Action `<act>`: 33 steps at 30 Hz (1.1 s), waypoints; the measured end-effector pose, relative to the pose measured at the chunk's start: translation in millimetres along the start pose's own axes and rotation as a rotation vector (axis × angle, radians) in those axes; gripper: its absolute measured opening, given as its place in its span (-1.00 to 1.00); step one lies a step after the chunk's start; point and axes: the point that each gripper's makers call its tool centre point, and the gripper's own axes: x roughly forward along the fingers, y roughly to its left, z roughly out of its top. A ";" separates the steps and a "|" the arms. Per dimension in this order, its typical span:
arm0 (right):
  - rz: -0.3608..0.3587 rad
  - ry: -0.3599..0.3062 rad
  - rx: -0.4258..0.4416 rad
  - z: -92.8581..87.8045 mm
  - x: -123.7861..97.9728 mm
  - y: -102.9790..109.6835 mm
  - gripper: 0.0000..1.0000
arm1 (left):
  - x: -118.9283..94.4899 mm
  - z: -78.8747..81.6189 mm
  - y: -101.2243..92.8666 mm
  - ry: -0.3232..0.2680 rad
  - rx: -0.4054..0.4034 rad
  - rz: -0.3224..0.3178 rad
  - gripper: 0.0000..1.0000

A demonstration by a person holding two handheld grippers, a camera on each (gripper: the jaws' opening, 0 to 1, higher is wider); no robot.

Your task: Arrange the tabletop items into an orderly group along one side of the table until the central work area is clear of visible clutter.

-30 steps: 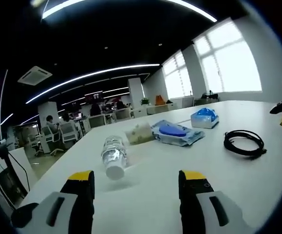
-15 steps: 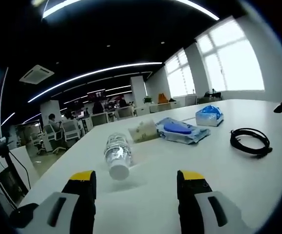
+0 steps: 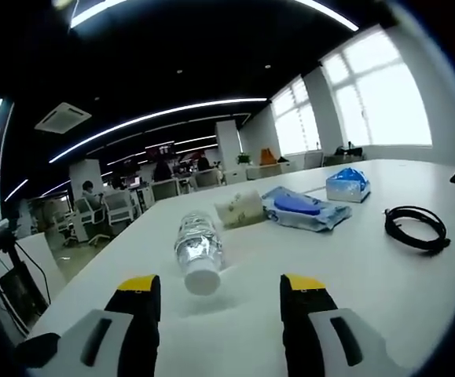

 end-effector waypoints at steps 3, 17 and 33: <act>0.000 0.001 0.000 -0.7 0.7 -0.3 0.50 | 1.7 -2.9 1.0 0.008 0.000 0.004 0.21; 0.004 -0.001 -0.006 0.4 4.0 -0.3 0.48 | 7.9 3.8 5.6 0.008 0.014 0.002 0.18; 0.004 -0.032 -0.007 5.9 1.8 -0.5 0.48 | 18.1 1.6 13.3 0.011 0.002 0.015 0.03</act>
